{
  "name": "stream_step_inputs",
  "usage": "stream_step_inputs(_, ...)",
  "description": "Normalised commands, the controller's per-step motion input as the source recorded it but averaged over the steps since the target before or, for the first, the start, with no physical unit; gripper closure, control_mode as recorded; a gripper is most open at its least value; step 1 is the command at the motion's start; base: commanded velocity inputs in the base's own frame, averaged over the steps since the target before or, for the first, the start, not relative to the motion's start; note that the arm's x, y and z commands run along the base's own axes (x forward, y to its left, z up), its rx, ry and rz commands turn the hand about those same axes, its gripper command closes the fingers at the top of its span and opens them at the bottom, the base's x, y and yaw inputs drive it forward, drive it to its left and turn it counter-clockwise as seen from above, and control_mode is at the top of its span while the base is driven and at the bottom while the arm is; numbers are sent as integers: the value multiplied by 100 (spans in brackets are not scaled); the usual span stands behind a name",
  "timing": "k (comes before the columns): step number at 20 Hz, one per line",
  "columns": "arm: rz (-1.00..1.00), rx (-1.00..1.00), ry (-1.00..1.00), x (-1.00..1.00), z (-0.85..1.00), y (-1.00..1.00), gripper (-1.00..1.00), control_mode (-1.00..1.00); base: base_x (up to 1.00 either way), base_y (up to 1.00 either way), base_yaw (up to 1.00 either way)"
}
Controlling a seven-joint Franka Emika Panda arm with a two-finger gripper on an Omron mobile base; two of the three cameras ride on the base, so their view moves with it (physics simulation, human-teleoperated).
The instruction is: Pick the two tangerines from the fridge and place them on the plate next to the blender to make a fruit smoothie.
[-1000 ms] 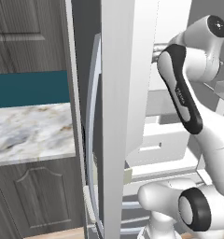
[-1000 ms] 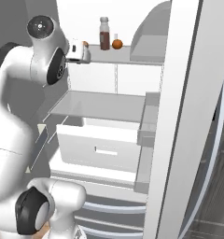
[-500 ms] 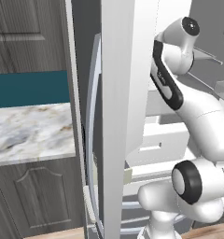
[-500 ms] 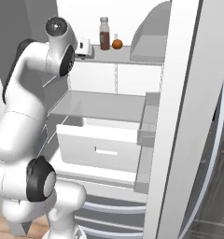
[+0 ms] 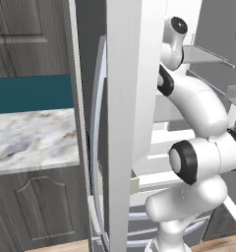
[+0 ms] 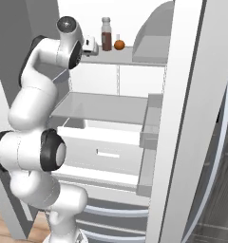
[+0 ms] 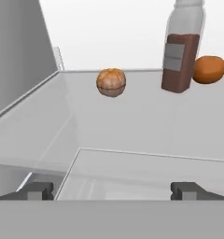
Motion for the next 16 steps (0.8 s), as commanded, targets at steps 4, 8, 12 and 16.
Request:
stream_step_inputs(4,0,0,6,61,0,25,-100,-100,0,0,0)
stream_step_inputs(8,0,0,3,62,0,21,-100,-100,0,0,0)
stream_step_inputs(12,0,0,0,66,-10,17,-100,-100,0,0,0)
stream_step_inputs(16,0,0,0,64,-19,11,-100,-100,0,0,0)
